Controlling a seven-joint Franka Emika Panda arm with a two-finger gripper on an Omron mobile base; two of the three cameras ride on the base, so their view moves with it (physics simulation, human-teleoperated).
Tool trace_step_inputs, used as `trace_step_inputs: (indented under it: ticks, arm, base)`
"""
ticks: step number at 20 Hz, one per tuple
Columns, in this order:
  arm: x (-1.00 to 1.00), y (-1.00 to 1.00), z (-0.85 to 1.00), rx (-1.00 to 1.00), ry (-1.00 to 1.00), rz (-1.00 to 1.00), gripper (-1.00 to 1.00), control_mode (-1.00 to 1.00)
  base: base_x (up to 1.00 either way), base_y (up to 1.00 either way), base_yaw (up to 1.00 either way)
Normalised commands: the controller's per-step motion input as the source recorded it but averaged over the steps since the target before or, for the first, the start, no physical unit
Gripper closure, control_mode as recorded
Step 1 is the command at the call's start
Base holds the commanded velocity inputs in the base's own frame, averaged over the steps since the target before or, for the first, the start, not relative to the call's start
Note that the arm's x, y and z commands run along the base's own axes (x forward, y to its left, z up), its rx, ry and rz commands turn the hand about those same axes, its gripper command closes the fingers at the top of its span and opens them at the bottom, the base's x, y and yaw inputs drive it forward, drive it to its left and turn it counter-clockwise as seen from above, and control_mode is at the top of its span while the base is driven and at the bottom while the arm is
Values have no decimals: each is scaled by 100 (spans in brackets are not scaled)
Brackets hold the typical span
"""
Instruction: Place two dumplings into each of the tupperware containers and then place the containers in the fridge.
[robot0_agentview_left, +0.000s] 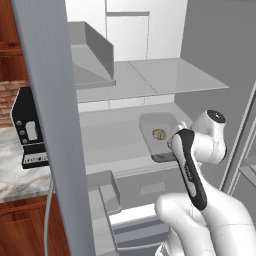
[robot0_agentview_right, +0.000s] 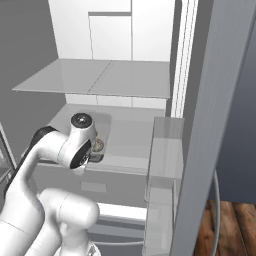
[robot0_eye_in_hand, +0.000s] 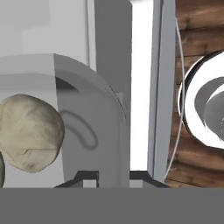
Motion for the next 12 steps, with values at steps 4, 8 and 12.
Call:
trace_step_inputs:
  ticks: [4,8,12]
  arm:
    - [98,0,-4,3,0,3,100,-100]
    - [80,0,-32,0,0,1,100,-100]
    - [57,0,-51,0,-1,0,100,-100]
  base:
    - [0,0,0]
    - [0,0,0]
    - [0,0,0]
